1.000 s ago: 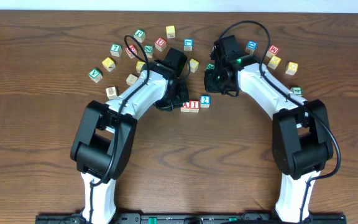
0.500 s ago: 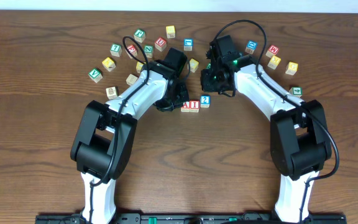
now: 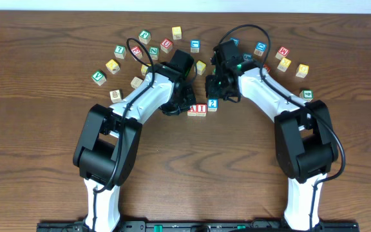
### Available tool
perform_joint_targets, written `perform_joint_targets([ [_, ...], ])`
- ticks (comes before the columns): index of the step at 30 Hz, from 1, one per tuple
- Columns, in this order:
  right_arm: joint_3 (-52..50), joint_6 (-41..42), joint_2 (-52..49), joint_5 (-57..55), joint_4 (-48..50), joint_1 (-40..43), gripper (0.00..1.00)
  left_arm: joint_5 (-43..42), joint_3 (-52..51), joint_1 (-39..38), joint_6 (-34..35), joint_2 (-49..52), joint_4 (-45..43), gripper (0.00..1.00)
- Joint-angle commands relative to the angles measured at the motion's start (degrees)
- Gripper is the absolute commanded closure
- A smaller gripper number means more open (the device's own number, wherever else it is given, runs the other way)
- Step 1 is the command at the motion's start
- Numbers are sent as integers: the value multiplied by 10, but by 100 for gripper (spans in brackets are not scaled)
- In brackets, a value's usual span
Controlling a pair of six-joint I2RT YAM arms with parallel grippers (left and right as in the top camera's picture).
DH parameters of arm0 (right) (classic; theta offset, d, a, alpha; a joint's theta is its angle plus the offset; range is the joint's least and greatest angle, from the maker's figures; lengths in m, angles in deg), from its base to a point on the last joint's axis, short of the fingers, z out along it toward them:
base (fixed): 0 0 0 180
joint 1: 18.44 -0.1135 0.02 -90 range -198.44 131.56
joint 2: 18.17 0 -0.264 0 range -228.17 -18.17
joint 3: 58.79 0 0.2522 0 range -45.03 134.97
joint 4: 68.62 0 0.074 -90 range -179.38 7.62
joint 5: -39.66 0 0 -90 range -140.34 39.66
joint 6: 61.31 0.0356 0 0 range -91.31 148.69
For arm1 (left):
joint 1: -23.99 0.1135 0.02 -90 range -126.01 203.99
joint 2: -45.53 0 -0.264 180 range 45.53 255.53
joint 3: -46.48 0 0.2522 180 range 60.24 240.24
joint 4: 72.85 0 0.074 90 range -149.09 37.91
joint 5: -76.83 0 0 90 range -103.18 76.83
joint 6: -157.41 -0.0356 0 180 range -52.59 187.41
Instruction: Spell out AI2
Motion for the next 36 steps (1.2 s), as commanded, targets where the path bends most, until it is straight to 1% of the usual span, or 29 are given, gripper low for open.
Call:
perform_joint_targets([
  [1, -3, 2, -5, 3, -4, -10, 99, -5, -4, 1, 7, 8, 3, 92],
  [6, -4, 2, -6, -1, -18, -19, 99, -5, -4, 1, -4, 8, 3, 92],
  [21, -7, 17, -6, -1, -37, -26, 99, -5, -4, 1, -6, 8, 4, 92],
  [36, 6, 32, -2, 14, -42, -16, 99, -5, -4, 1, -6, 8, 3, 92],
])
